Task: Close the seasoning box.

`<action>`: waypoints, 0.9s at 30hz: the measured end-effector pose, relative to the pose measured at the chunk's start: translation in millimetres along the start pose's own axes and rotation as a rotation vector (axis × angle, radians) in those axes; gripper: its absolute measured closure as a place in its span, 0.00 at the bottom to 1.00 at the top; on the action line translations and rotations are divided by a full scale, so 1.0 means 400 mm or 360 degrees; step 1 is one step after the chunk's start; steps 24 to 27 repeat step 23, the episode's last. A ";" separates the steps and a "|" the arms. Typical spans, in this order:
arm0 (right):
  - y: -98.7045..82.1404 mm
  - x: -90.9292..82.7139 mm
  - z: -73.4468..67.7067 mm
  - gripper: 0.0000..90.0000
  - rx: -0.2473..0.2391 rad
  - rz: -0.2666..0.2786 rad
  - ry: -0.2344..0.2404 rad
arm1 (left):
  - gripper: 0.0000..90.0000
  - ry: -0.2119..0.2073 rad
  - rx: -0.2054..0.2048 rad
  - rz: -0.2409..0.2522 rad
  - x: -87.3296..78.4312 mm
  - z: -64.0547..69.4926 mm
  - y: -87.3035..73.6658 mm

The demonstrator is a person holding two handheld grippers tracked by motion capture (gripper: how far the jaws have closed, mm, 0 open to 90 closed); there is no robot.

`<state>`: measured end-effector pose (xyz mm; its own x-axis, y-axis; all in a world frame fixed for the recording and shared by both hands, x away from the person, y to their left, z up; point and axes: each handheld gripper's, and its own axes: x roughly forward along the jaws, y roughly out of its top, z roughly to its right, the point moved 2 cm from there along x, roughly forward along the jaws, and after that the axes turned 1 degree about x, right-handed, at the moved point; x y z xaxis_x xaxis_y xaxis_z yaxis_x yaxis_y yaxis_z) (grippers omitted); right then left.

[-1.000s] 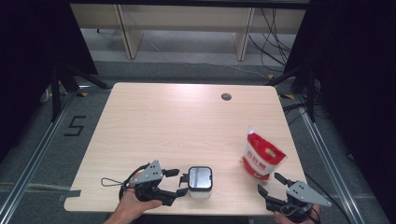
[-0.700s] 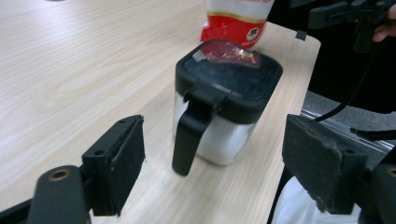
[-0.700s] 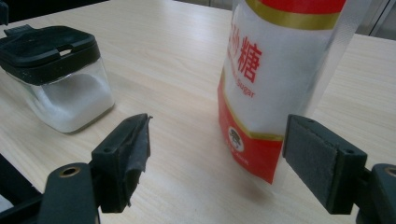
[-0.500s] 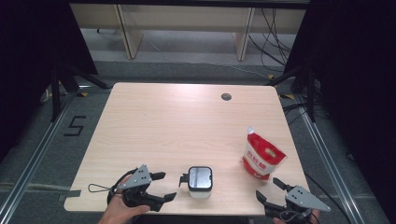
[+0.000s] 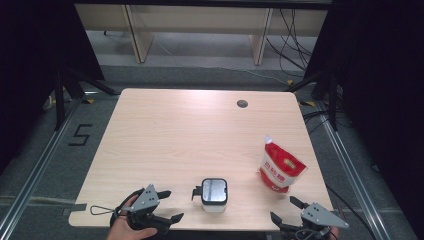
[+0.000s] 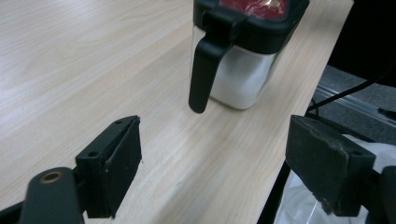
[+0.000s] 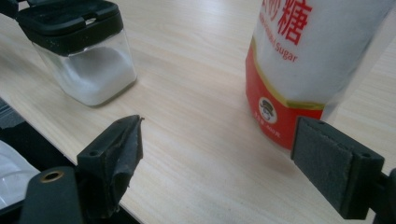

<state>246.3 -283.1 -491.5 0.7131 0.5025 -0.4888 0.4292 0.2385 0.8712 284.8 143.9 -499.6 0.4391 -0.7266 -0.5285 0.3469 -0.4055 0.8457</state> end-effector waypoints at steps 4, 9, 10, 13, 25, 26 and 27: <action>-0.003 0.002 -0.002 0.19 0.0012 -0.0029 0.0028 | 0.20 0.0023 -0.0018 0.0004 -0.003 -0.003 -0.011; -0.007 0.005 0.001 0.19 -0.0017 -0.0076 0.0022 | 0.20 0.0017 -0.0059 -0.0028 -0.003 0.000 -0.018; -0.007 0.006 0.001 0.19 -0.0017 -0.0083 0.0026 | 0.20 0.0025 -0.0050 -0.0043 -0.003 -0.003 -0.019; -0.010 0.007 0.003 0.19 -0.0016 -0.0105 0.0002 | 0.20 0.0023 -0.0041 -0.0052 -0.001 -0.007 -0.022; -0.018 0.015 0.019 0.19 0.0004 -0.0142 -0.0006 | 0.20 0.0031 -0.0086 -0.0070 0.003 -0.014 -0.027; -0.018 0.015 0.019 0.19 0.0004 -0.0142 -0.0006 | 0.20 0.0031 -0.0086 -0.0070 0.003 -0.014 -0.027; -0.018 0.015 0.019 0.19 0.0004 -0.0142 -0.0006 | 0.20 0.0031 -0.0086 -0.0070 0.003 -0.014 -0.027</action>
